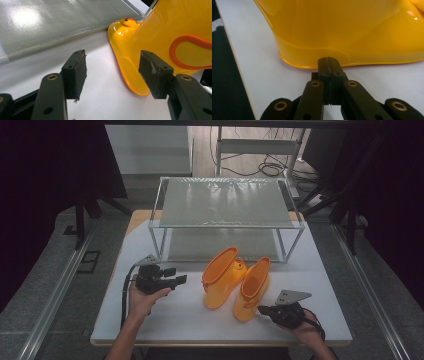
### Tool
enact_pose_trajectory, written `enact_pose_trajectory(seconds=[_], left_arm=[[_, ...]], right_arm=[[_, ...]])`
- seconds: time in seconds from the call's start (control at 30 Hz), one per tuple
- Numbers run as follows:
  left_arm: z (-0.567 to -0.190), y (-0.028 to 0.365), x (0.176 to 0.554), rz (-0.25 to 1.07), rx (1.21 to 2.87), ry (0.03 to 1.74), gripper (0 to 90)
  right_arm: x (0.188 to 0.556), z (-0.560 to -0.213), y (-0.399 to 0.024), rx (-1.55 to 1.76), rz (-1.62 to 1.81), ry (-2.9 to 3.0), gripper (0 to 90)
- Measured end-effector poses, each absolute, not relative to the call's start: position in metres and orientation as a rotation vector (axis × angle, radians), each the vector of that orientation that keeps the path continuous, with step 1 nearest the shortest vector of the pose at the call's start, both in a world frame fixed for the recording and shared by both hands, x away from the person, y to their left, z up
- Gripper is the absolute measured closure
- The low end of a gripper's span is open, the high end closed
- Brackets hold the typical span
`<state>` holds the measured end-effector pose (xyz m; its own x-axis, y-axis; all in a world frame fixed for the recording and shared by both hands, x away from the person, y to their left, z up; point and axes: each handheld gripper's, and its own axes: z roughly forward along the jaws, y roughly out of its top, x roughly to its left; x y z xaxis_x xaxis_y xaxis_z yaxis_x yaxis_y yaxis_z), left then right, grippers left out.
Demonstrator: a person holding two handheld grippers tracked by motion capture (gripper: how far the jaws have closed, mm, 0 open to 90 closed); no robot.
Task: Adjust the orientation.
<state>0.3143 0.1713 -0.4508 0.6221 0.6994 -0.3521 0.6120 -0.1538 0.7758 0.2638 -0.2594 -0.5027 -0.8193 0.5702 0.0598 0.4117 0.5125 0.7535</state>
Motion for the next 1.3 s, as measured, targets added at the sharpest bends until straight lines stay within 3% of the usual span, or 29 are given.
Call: enact_pose_trajectory(seconds=[1.03, 1.17, 1.3], left_arm=[[-0.453, 0.171, 0.316, 0.08, 1.841, 1.058, 39.3], [-0.453, 0.171, 0.316, 0.079, 1.84, 1.058, 39.3], [-0.453, 0.172, 0.316, 0.08, 1.838, 1.06, 39.2]], right_arm=[[0.276, -0.506, -0.23, 0.779, 1.218, 2.577, 89.8], [0.275, -0.505, -0.234, 0.785, 1.22, 2.575, 89.8], [0.288, -0.496, -0.265, 0.959, 1.214, 2.443, 89.9]])
